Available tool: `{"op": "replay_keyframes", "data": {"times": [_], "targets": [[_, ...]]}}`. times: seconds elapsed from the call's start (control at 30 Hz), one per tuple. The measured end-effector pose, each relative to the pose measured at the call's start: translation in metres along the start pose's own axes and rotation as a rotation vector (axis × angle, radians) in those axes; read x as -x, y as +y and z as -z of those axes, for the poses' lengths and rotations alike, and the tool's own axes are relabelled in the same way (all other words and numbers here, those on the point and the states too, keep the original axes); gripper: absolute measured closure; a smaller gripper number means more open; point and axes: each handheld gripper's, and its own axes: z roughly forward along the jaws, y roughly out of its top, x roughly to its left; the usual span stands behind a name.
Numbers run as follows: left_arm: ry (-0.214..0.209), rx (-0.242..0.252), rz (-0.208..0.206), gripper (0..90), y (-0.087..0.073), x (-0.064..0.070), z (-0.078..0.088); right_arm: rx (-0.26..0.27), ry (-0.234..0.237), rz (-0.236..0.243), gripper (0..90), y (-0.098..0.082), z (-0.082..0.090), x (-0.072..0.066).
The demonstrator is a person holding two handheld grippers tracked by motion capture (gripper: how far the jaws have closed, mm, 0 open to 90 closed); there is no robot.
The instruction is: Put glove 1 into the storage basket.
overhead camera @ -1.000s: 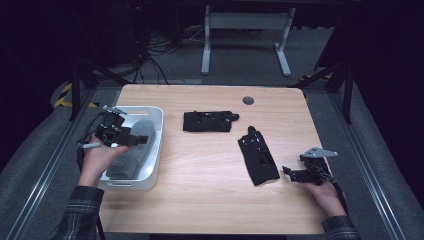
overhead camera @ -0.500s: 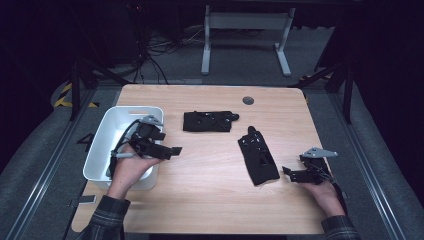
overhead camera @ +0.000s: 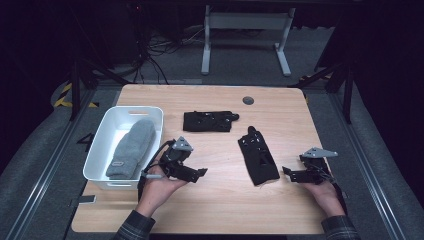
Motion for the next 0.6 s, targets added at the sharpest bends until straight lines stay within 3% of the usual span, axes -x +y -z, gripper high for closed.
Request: {"op": "replay_keyframes", "data": {"times": [0.1, 0.23, 0.37, 0.43, 0.6], "targets": [[0.002, -0.015, -0.008, 15.4, -0.004, 0.001, -0.007, 0.001, 0.001, 0.001, 12.7, 0.0, 0.0, 0.0], [0.03, -0.038, -0.032, 15.3, -0.019, -0.006, -0.03, -0.005, 0.009, 0.005, 17.9, 0.001, 0.002, 0.0], [0.038, -0.066, -0.041, 13.1, -0.027, -0.01, -0.041, -0.013, 0.004, 0.013, 24.0, 0.003, 0.004, -0.001], [0.057, -0.077, -0.051, 13.1, -0.032, -0.013, -0.046, 0.003, 0.001, 0.018, 32.7, 0.006, 0.008, -0.002], [0.069, -0.073, -0.071, 11.2, -0.036, -0.017, -0.049, 0.034, 0.058, 0.009, 54.7, 0.015, 0.013, -0.003]]}}
